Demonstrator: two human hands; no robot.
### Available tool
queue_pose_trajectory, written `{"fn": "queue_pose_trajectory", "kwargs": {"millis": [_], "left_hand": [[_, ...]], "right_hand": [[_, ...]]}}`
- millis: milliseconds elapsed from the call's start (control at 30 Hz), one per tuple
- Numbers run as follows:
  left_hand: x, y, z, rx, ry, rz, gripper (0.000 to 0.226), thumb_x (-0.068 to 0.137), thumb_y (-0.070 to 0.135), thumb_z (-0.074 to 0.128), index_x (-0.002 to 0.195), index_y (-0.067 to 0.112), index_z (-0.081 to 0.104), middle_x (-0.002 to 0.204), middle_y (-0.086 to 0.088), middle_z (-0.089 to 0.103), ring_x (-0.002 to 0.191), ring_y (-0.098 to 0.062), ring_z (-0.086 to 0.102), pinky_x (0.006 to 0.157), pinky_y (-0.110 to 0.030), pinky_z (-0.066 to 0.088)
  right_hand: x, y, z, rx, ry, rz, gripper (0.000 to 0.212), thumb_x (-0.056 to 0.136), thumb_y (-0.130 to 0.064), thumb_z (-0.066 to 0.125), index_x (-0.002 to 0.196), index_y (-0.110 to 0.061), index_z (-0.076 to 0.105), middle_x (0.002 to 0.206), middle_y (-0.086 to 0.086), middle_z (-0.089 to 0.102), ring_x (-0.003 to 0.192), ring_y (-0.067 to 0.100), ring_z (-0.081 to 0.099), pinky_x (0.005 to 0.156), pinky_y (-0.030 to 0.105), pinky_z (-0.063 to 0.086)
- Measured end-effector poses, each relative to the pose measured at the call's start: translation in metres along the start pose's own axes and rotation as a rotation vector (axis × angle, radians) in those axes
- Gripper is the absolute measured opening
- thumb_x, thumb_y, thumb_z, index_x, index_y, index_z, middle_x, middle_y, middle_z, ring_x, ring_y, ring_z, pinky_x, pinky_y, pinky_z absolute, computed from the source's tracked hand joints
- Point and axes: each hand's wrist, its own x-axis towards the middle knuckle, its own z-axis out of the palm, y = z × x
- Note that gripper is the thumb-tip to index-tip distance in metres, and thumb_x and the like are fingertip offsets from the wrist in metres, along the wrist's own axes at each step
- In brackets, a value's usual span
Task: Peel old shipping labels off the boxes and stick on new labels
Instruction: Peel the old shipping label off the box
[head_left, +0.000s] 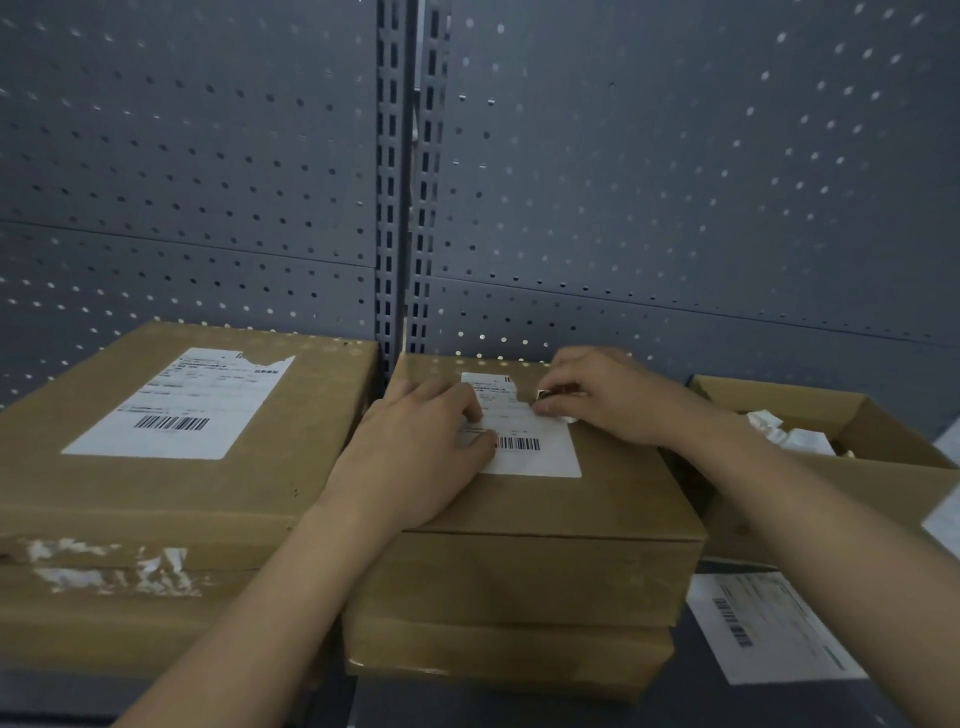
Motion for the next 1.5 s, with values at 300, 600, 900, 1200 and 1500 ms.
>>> {"fn": "queue_pose_trajectory", "kwargs": {"millis": [300,600,900,1200,1500], "left_hand": [[-0.002,0.000,-0.001,0.003,0.006,0.007,0.027,0.093,0.051,0.051,0.112,0.033,0.058,0.107,0.017,0.052,0.107,-0.013,0.043,0.091,-0.033,0.043],[-0.002,0.000,-0.001,0.003,0.013,0.025,0.025,0.093,0.051,0.051,0.110,0.033,0.058,0.099,0.019,0.045,0.105,-0.013,0.044,0.090,-0.034,0.044],[-0.001,-0.001,0.000,0.001,0.007,0.017,0.028,0.092,0.051,0.051,0.111,0.032,0.058,0.105,0.018,0.050,0.108,-0.013,0.042,0.093,-0.035,0.044],[-0.002,-0.002,0.000,-0.012,0.013,0.012,0.026,0.093,0.050,0.053,0.111,0.033,0.059,0.107,0.018,0.052,0.107,-0.011,0.042,0.093,-0.034,0.043],[0.000,-0.001,0.003,0.018,0.016,0.005,0.025,0.093,0.051,0.050,0.108,0.033,0.058,0.106,0.016,0.053,0.109,-0.014,0.043,0.092,-0.036,0.043]], "right_hand": [[-0.008,-0.002,0.005,-0.137,0.066,-0.058,0.025,0.102,-0.032,0.046,0.106,-0.020,0.068,0.101,-0.007,0.054,0.090,0.009,0.052,0.081,0.032,0.046],[-0.012,0.002,0.007,-0.047,0.070,-0.026,0.021,0.105,-0.032,0.038,0.097,-0.023,0.055,0.092,-0.010,0.054,0.085,0.006,0.050,0.071,0.024,0.037],[-0.012,-0.002,0.001,0.053,0.022,0.009,0.028,0.092,-0.050,0.058,0.084,-0.023,0.052,0.082,-0.007,0.055,0.072,0.007,0.049,0.062,0.029,0.037],[-0.019,-0.005,0.005,0.043,0.216,0.044,0.026,0.092,-0.047,0.058,0.089,-0.022,0.063,0.081,-0.008,0.065,0.072,0.011,0.058,0.064,0.039,0.046],[-0.038,0.003,-0.010,0.480,0.394,0.119,0.016,0.094,-0.021,0.065,0.080,-0.015,0.059,0.048,0.001,0.058,0.036,0.015,0.049,0.038,0.021,0.039]]}}
